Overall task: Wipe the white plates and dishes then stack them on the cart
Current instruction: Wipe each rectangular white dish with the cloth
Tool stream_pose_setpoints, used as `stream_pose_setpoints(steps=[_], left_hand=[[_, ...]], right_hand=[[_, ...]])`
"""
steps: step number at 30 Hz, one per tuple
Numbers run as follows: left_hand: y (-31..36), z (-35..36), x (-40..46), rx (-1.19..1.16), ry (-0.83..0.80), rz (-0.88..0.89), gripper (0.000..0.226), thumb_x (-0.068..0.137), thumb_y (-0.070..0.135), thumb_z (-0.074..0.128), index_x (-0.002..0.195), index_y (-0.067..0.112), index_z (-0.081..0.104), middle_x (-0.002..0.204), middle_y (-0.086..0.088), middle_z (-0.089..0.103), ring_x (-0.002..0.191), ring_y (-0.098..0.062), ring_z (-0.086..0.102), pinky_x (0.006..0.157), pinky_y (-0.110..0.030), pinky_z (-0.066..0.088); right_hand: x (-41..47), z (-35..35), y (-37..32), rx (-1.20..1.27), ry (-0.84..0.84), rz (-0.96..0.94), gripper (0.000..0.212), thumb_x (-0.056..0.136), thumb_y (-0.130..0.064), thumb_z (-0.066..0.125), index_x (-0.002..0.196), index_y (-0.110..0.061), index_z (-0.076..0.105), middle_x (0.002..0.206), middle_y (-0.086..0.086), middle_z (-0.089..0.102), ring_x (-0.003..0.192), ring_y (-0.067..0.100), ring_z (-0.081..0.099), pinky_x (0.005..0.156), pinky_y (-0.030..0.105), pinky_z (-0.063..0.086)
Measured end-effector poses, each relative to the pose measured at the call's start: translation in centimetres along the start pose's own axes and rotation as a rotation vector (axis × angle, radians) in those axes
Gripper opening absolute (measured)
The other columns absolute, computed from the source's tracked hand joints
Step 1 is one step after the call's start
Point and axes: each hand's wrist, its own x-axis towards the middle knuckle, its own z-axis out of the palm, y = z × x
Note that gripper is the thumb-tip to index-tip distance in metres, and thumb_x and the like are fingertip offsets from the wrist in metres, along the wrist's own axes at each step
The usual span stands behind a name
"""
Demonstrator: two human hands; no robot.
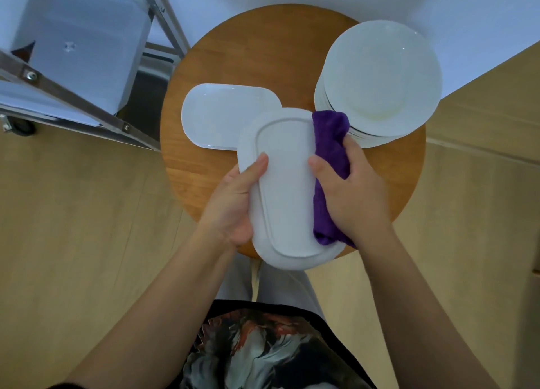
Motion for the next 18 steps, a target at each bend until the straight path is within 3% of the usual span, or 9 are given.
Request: stream_pose_setpoints(steps=[2,5,9,12,15,16,18], left_hand=[[-0.2,0.1,0.0,-0.019,0.055,0.062,0.051,0.078,0.03,0.06,0.126,0.013,0.056,0.118,-0.011,0.067,0.102,-0.028,0.067,0.079,-0.041,0.058],[-0.4,0.6,0.1,-0.053,0.136,0.123,0.049,0.081,0.031,0.06,0.127,0.016,0.055,0.118,-0.008,0.067,0.103,-0.026,0.066,0.081,-0.042,0.057],[-1.2,1.5,0.4,-0.112,0.226,0.176,0.027,0.09,0.029,0.057,0.115,0.02,0.061,0.105,-0.004,0.072,0.094,-0.025,0.07,0.081,-0.045,0.057],[-1.5,2.0,0.4,-0.028,0.179,0.235,0.015,0.09,0.026,0.057,0.103,0.024,0.063,0.096,0.001,0.074,0.087,-0.02,0.071,0.072,-0.038,0.059],[-2.3,1.9,-0.1,0.085,0.115,0.265,0.013,0.09,0.019,0.056,0.097,0.021,0.067,0.092,-0.001,0.075,0.086,-0.017,0.071,0.068,-0.028,0.057],[-2.7,1.8,-0.3,0.129,0.098,0.261,0.014,0.09,0.018,0.057,0.098,0.019,0.068,0.094,-0.003,0.074,0.088,-0.019,0.071,0.071,-0.028,0.057],[-3.1,1.8,-0.7,0.172,0.092,0.243,0.02,0.09,0.021,0.056,0.105,0.015,0.067,0.1,-0.01,0.073,0.095,-0.024,0.069,0.078,-0.033,0.057]], right_hand=[[-1.0,0.9,0.3,-0.072,0.024,0.022,0.06,0.088,-0.057,0.045,0.142,-0.039,0.028,0.115,-0.012,0.056,0.099,0.015,0.055,0.086,0.039,0.048],[-2.5,2.6,0.6,0.022,0.088,0.093,0.057,0.092,-0.048,0.047,0.144,-0.033,0.029,0.126,-0.003,0.053,0.11,0.018,0.052,0.092,0.039,0.048],[-4.8,5.7,-0.4,0.076,0.249,0.116,0.055,0.095,-0.042,0.046,0.146,-0.03,0.029,0.154,0.004,0.023,0.14,0.022,0.021,0.106,0.027,0.02],[-5.0,6.3,-0.7,0.11,0.21,0.178,0.053,0.097,-0.04,0.042,0.147,-0.031,0.025,0.158,0.004,0.01,0.144,0.019,0.008,0.106,0.026,0.013],[-3.0,5.3,-1.3,0.183,0.197,0.214,0.049,0.099,-0.037,0.036,0.147,-0.03,0.027,0.155,0.006,0.024,0.143,0.023,0.017,0.116,0.039,0.014],[-2.1,5.0,-1.9,0.197,0.209,0.197,0.047,0.099,-0.037,0.035,0.146,-0.029,0.03,0.151,0.007,0.03,0.14,0.025,0.024,0.115,0.048,0.018],[-0.3,4.7,-3.1,0.147,0.178,0.116,0.046,0.099,-0.038,0.034,0.145,-0.032,0.031,0.149,0.005,0.032,0.137,0.024,0.028,0.109,0.052,0.025]])
